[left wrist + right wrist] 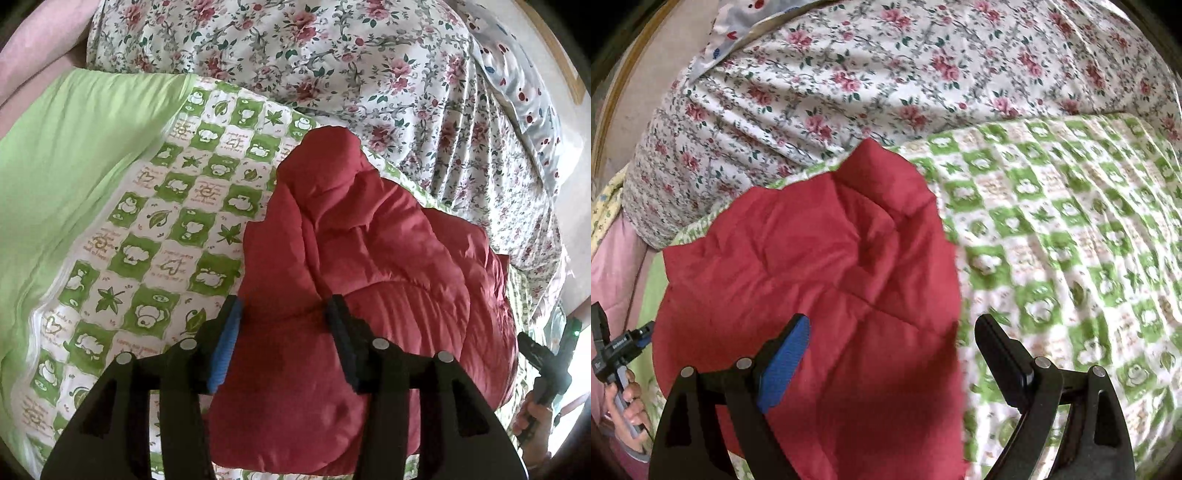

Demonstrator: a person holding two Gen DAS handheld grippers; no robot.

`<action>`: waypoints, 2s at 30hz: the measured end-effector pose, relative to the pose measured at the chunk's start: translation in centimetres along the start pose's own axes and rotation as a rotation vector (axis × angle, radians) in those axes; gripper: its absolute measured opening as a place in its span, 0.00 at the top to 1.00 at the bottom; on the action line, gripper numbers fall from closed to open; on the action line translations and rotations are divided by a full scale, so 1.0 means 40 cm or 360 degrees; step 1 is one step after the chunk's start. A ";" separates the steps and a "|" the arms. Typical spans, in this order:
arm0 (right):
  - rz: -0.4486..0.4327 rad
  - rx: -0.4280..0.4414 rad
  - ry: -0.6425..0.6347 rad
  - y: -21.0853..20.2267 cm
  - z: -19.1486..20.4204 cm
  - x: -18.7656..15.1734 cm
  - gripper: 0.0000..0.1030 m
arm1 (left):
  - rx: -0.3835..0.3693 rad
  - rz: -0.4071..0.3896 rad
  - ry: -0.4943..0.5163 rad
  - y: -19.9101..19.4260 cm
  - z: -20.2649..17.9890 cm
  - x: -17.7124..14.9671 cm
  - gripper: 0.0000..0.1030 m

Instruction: Fold large clothes

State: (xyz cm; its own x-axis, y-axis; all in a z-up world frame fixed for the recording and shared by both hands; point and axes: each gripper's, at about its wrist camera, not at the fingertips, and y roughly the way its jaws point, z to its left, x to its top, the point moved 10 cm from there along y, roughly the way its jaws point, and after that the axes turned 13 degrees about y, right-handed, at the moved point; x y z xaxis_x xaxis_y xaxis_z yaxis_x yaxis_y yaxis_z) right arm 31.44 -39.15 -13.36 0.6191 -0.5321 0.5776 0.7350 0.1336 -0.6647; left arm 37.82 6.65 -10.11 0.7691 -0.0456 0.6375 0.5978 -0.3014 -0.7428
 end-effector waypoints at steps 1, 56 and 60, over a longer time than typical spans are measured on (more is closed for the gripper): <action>0.0009 -0.0002 0.0005 0.000 -0.008 -0.004 0.11 | -0.0004 0.0001 -0.0002 0.001 0.001 -0.001 0.54; 0.0399 0.0590 0.0366 0.014 0.036 -0.107 0.60 | -0.0777 0.0060 -0.0325 0.024 -0.080 -0.041 0.60; 0.0401 0.0601 0.0317 -0.069 0.049 -0.145 0.61 | -0.0796 0.0040 -0.0259 -0.063 -0.099 -0.077 0.61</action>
State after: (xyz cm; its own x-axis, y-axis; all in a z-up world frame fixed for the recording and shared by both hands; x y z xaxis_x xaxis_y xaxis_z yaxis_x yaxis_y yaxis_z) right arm 26.36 -34.79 -13.93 0.7528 -0.5886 0.2947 0.6408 0.5528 -0.5326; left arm 33.04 3.79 -9.38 0.8309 0.0777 0.5510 0.4281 -0.7218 -0.5438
